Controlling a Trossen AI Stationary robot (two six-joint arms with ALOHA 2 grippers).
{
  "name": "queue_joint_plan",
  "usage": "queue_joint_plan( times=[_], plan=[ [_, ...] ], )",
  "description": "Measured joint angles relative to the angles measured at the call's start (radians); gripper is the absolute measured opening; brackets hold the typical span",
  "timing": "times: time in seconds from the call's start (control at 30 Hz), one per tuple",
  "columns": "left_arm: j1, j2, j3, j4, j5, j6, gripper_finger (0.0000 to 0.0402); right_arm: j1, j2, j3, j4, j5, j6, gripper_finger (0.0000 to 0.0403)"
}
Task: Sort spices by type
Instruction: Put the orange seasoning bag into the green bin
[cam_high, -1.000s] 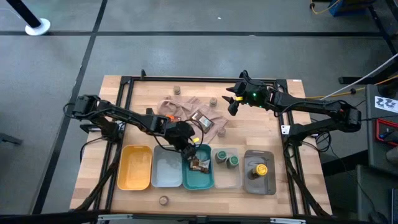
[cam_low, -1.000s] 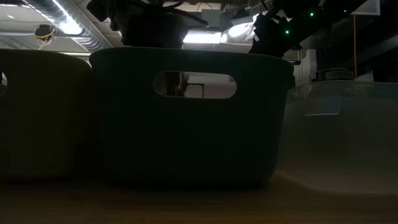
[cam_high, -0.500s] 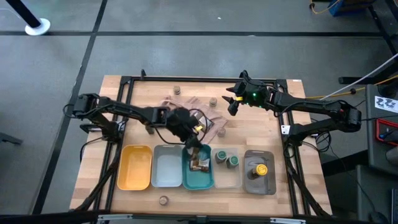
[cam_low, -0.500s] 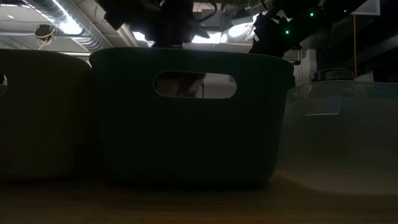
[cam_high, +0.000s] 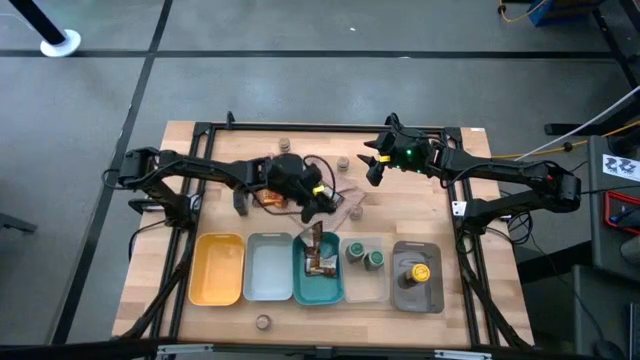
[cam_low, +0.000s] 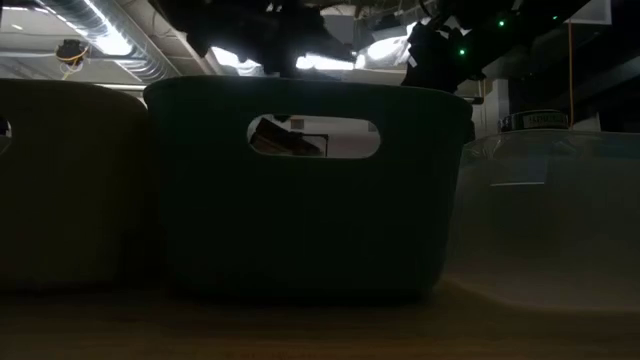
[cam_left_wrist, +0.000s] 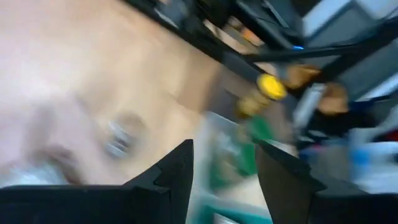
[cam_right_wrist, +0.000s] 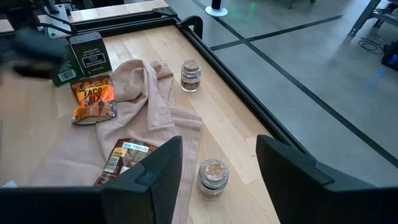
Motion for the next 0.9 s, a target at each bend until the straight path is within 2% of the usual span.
queue_joint_plan(
  times=[0.13,0.37,0.67,0.9],
  plan=[
    [0.05,0.0,0.0,0.006,-0.091,0.222,0.0155,0.0,0.0,0.0,-0.001,0.0,0.0,0.0207],
    [0.14,0.0,0.0,-0.054,-0.109,0.46,0.0155,0.0,0.0,0.0,-0.001,0.0,0.0,0.0207],
    [0.222,0.035,0.0,-0.206,-0.116,0.5,0.0155,0.0,0.0,0.0,-0.002,0.0,0.0,0.0207],
    [0.236,0.008,0.0,-0.504,-0.116,0.462,0.0155,0.0,0.0,0.0,-0.033,0.0,-0.001,0.0207]
  ],
)
